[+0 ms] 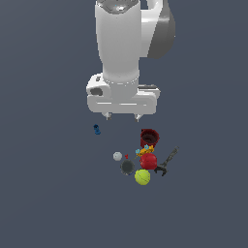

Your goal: Pick up a designated object from a clutter of objects.

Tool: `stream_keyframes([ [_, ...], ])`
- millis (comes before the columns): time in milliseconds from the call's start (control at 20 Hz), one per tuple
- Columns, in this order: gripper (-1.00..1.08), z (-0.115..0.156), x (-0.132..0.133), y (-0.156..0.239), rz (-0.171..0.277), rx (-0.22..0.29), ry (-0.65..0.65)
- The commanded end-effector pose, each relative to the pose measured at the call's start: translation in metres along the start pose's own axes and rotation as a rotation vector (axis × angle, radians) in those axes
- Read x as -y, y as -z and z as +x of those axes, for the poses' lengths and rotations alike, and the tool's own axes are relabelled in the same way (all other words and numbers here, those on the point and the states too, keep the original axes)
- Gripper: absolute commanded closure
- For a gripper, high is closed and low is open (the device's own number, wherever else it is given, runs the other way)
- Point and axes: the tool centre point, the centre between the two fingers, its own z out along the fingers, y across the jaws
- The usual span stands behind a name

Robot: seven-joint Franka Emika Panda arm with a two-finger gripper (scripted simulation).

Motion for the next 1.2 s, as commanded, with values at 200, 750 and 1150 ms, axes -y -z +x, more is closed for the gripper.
stream_keyframes([
  [200, -0.92, 0.020, 0.029, -0.046, -0.015, 0.005, 0.043],
  [750, -0.92, 0.041, 0.092, -0.145, -0.024, 0.012, 0.130],
  [1150, -0.92, 0.041, 0.115, -0.182, -0.022, 0.015, 0.160],
])
